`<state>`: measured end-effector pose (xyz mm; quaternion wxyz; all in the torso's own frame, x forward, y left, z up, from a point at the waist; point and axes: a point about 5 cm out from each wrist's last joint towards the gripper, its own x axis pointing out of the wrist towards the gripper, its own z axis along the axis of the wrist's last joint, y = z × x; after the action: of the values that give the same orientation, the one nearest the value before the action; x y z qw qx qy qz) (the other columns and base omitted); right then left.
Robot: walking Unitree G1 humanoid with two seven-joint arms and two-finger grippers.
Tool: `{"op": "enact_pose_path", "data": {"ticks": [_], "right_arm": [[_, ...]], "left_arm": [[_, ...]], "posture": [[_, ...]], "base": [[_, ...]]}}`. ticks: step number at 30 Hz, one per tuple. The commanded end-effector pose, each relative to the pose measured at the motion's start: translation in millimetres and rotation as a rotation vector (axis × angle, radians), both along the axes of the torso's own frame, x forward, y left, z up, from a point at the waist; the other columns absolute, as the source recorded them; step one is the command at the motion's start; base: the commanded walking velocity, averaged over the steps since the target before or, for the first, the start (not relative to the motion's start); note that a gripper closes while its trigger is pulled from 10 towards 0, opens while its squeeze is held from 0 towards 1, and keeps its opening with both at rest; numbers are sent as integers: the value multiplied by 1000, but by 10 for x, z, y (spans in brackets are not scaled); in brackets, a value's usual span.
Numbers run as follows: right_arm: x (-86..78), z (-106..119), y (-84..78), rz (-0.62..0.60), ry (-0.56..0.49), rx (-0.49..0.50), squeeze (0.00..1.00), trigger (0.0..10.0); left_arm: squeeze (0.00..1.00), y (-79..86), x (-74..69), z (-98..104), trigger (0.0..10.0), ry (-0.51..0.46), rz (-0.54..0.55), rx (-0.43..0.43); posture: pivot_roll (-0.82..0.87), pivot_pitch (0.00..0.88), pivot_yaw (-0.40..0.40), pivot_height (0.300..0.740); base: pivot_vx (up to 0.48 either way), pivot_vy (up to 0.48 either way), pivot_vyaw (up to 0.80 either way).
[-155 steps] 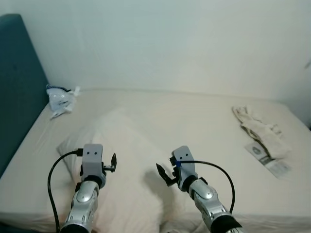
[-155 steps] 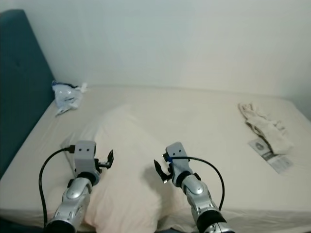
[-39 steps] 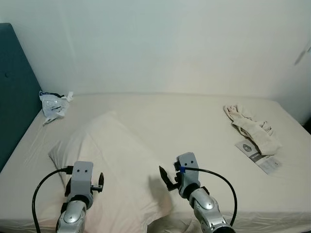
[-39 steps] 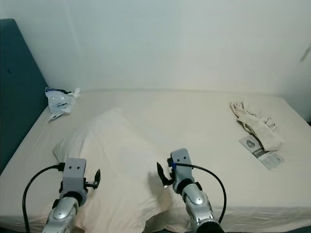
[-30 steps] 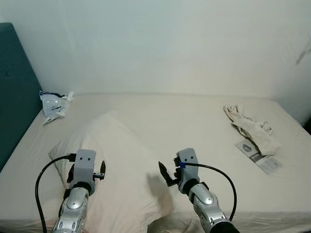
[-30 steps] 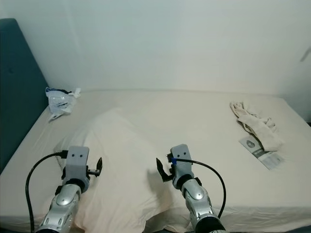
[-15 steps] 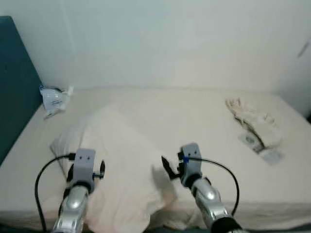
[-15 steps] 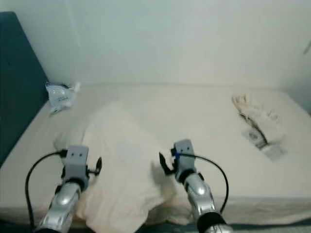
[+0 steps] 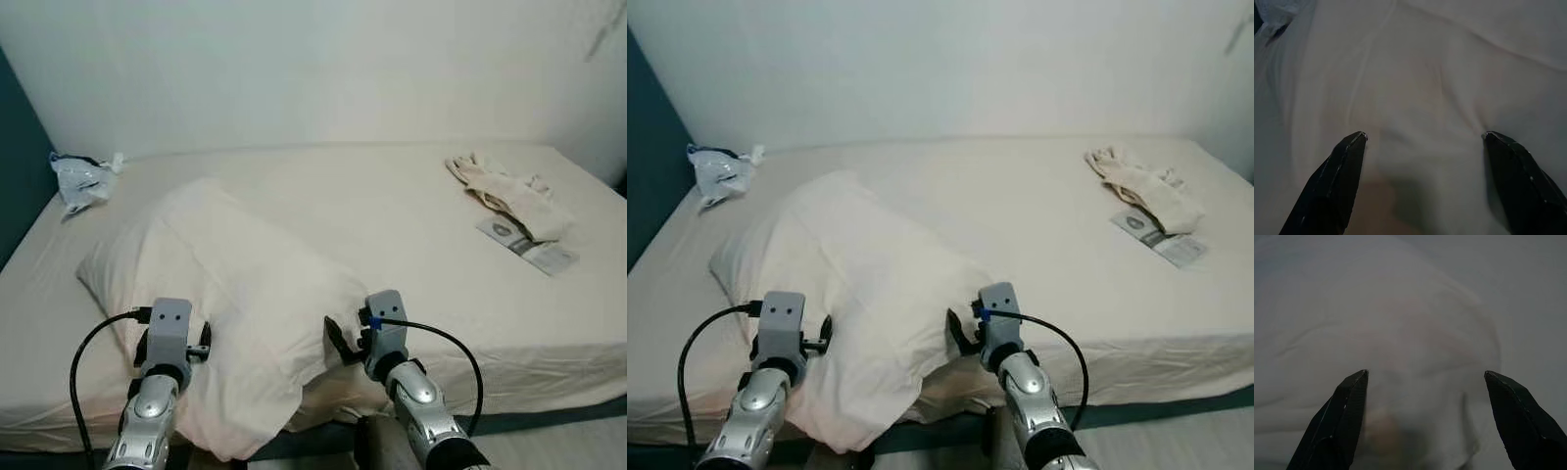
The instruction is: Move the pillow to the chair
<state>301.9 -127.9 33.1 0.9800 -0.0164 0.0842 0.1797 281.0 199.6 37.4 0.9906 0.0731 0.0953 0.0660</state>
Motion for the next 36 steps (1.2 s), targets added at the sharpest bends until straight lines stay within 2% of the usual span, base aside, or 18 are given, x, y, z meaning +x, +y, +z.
{"op": "enact_pose_path", "data": {"ticks": [1,10,12,14,15,19,21,23,25,28,30,34,36], "right_arm": [[5,3,4,-7,2,8,0,10000],[4,26,6,18,-8,43,0,10000],[12,43,12,11,-17,51,0,10000],[23,54,7,1,-17,50,0,10000],[23,54,7,1,-17,50,0,10000],[28,78,9,11,-29,51,0,10000],[33,87,-17,10,-32,52,0,10000],[35,89,-28,9,-33,52,0,10000],[34,87,-53,6,-31,52,0,10000],[30,84,-69,4,-31,51,0,10000],[32,89,-93,-1,-33,47,0,10000],[27,87,-118,-3,-34,43,0,10000],[23,90,-135,-1,-36,41,0,10000]], "left_arm": [[0,41,5,3,10000,14,1,1],[0,167,149,202,10000,-32,21,-10],[0,244,222,283,10000,-46,61,-68],[0,343,333,396,10000,-44,123,-191],[0,343,333,396,10000,-44,123,-191],[0,617,478,481,10000,81,246,-273],[0,797,465,473,10000,172,351,-297],[0,857,454,476,10000,188,379,-313],[0,986,411,483,10000,214,412,-248],[0,1143,341,514,10000,237,428,-72],[0,1204,301,530,10000,263,393,26],[0,1242,215,465,10000,288,351,-26],[0,1267,147,423,10000,252,354,-144]], "posture": [[-24,81,-33,583],[-20,90,-34,568],[-20,98,-34,558],[-21,103,-33,558],[-21,103,-33,558],[-21,115,-25,558],[-17,117,-21,558],[-16,118,-19,558],[-16,120,-16,558],[-19,118,-11,558],[-18,117,-11,558],[-18,115,-4,558],[-19,116,-1,558]], "base": [[0,0,0],[0,0,0],[0,0,0],[0,0,0],[0,0,0],[0,0,0],[0,0,0],[0,0,0],[0,0,0],[0,0,0],[0,0,0],[0,0,0],[0,0,0]]}}
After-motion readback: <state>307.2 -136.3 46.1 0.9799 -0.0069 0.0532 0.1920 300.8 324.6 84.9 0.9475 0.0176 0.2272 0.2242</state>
